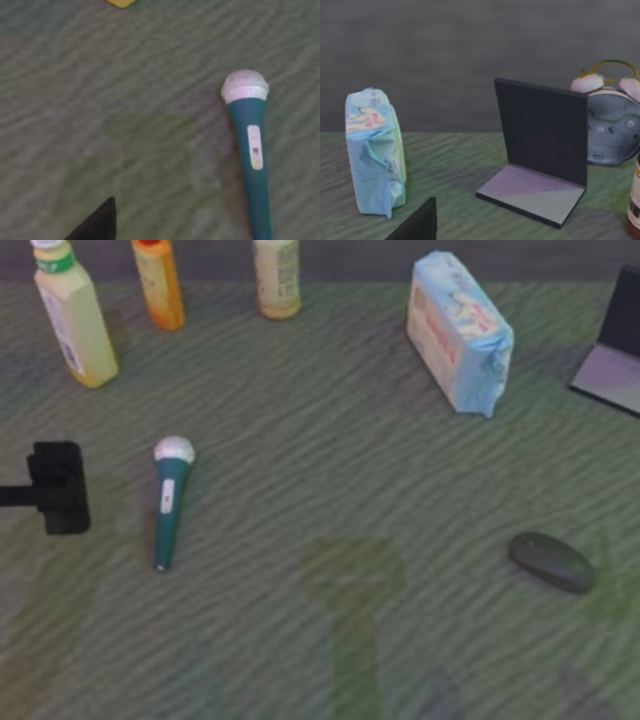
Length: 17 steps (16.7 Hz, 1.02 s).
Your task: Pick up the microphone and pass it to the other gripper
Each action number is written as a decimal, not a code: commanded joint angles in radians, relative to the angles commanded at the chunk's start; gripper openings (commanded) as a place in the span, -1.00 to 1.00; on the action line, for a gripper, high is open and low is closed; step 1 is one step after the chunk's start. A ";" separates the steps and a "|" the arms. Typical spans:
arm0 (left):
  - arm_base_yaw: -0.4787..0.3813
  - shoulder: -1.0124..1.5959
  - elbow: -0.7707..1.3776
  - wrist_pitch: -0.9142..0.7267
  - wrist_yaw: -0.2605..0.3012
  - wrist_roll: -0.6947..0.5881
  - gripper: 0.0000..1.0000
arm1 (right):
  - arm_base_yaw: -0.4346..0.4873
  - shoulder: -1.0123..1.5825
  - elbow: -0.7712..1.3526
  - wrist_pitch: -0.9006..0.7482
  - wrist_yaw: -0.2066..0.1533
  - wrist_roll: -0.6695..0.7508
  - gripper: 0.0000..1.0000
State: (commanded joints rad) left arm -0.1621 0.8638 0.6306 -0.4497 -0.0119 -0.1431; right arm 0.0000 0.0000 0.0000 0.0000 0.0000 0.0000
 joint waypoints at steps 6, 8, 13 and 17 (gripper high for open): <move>-0.094 0.592 0.389 -0.280 -0.014 -0.090 1.00 | 0.000 0.000 0.000 0.000 0.000 0.000 1.00; -0.120 0.749 0.491 -0.353 -0.015 -0.114 1.00 | 0.000 0.000 0.000 0.000 0.000 0.000 1.00; -0.161 0.965 0.641 -0.461 -0.015 -0.150 1.00 | 0.000 0.000 0.000 0.000 0.000 0.000 1.00; -0.163 0.978 0.650 -0.468 -0.014 -0.152 1.00 | 0.000 0.000 0.000 0.000 0.000 0.000 1.00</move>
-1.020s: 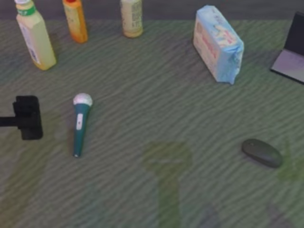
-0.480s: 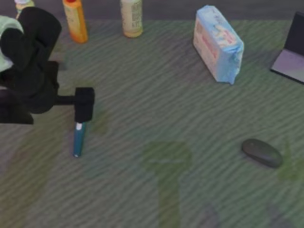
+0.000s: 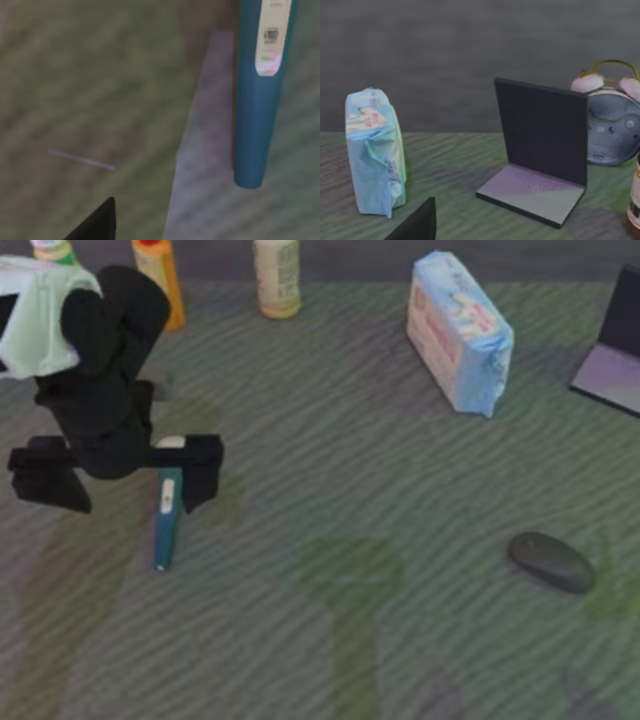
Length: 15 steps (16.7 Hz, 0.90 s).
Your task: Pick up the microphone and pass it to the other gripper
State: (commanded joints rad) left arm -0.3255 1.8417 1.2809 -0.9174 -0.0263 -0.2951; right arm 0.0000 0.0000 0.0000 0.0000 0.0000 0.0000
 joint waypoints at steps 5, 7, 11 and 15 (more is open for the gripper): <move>0.004 0.024 -0.021 0.041 0.001 0.004 1.00 | 0.000 0.000 0.000 0.000 0.000 0.000 1.00; 0.005 0.069 -0.050 0.118 0.001 0.006 1.00 | 0.000 0.000 0.000 0.000 0.000 0.000 1.00; 0.008 0.175 -0.120 0.304 0.002 0.011 1.00 | 0.000 0.000 0.000 0.000 0.000 0.000 1.00; 0.009 0.213 -0.143 0.357 0.002 0.012 1.00 | 0.000 0.000 0.000 0.000 0.000 0.000 1.00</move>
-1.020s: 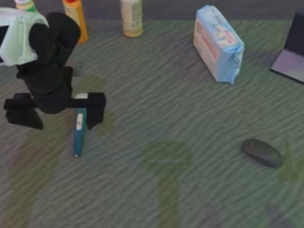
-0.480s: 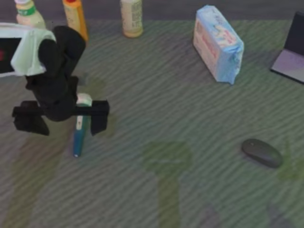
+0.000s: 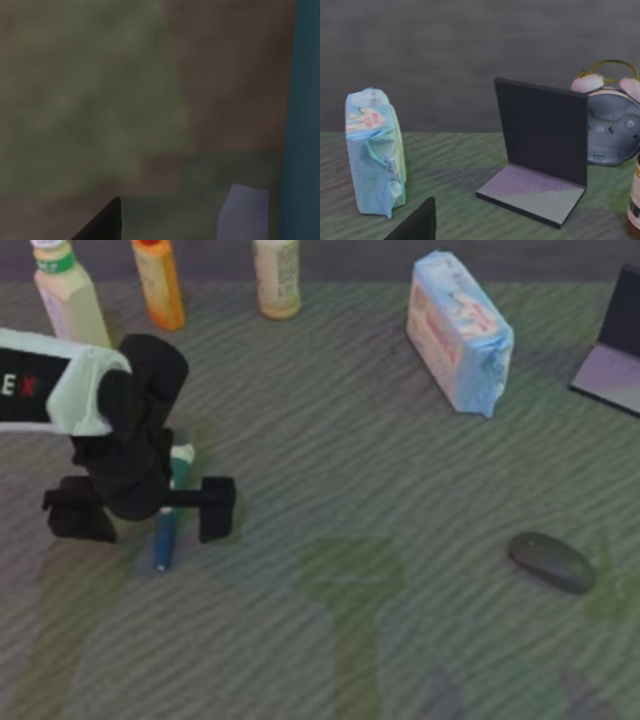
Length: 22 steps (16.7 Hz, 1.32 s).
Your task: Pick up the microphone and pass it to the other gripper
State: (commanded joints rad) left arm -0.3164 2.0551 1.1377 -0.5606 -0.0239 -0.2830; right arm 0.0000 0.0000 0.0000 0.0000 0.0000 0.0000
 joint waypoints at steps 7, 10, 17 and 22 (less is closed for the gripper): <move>0.000 0.000 0.000 0.000 0.000 0.000 0.25 | 0.000 0.000 0.000 0.000 0.000 0.000 1.00; 0.000 0.000 0.000 0.000 0.000 0.000 -0.21 | 0.000 0.000 0.000 0.000 0.000 0.000 1.00; 0.000 0.000 0.000 0.000 0.000 0.000 -1.00 | 0.000 0.000 0.000 0.000 0.000 0.000 1.00; 0.000 0.000 0.000 0.000 0.000 0.000 -1.00 | 0.000 0.000 0.000 0.000 0.000 0.000 1.00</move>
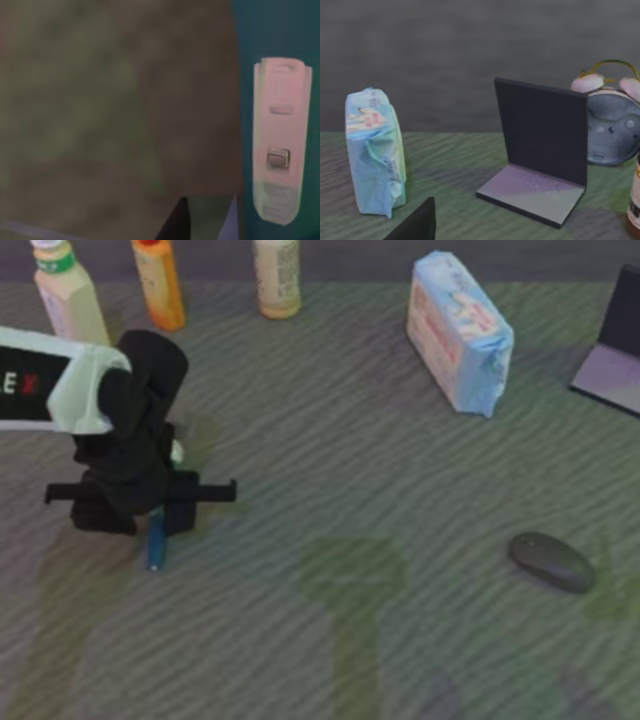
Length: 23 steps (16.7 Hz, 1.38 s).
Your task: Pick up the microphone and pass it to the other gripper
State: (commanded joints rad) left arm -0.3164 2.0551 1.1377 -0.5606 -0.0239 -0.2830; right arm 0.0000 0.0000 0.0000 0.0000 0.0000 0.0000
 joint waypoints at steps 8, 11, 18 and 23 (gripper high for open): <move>0.000 -0.093 -0.006 0.124 0.054 0.047 -1.00 | 0.000 0.000 0.000 0.000 0.000 0.000 1.00; 0.008 -0.133 -0.056 0.325 0.138 0.086 -1.00 | 0.000 0.000 0.000 0.000 0.000 0.000 1.00; 0.032 -0.278 -0.236 0.974 0.386 0.204 -1.00 | 0.000 0.000 0.000 0.000 0.000 0.000 1.00; 0.049 -0.399 -0.335 1.306 0.525 0.278 -1.00 | 0.000 0.000 0.000 0.000 0.000 0.000 1.00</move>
State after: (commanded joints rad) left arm -0.2679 1.6560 0.8024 0.7452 0.5013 -0.0050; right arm 0.0000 0.0000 0.0000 0.0000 0.0000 0.0000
